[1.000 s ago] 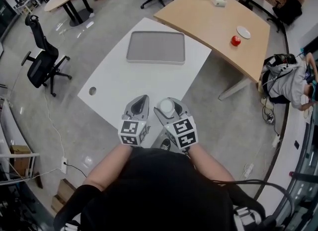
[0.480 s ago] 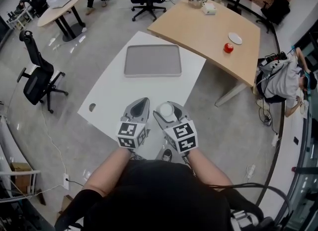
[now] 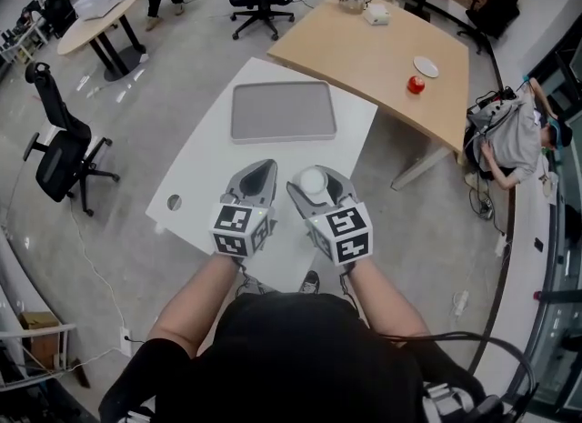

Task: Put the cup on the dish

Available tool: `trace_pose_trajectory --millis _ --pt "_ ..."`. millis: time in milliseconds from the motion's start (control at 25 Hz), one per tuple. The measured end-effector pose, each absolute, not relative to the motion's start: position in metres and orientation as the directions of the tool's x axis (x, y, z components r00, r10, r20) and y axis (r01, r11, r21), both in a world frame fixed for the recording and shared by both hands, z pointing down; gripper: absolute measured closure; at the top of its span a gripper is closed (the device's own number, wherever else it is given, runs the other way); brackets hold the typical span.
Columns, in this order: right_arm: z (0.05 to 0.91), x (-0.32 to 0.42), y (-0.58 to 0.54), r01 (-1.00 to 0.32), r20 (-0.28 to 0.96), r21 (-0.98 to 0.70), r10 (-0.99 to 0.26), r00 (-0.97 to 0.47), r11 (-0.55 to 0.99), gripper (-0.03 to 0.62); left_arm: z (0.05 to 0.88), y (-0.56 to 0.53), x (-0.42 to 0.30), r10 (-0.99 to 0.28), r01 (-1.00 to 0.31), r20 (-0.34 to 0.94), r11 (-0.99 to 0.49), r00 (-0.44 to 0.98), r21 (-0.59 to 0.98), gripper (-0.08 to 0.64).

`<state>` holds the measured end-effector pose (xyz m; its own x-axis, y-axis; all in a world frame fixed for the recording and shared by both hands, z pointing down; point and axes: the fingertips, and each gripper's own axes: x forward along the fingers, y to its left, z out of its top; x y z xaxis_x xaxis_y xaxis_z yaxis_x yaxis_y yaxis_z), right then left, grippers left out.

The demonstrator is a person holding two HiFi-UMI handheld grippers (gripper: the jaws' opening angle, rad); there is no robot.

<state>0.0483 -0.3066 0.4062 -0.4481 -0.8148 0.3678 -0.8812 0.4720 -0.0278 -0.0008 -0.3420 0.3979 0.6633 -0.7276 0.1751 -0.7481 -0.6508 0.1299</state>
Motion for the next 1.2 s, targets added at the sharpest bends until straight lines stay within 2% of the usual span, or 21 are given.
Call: trace_pose_trajectory --millis 400,1200 --pt "0.403 0.041 -0.333 -0.902 0.37 -0.022 -0.834 -0.409 0.432 0.359 0.402 -0.362 -0.009 -0.694 -0.716 0.178 -0.684 0.698 0.139 0.563" --pt "0.405 0.049 -0.442 -0.848 0.408 -0.014 -0.771 -0.489 0.531 0.359 0.401 -0.469 0.005 -0.749 -0.771 0.183 -0.617 0.637 0.158 0.563"
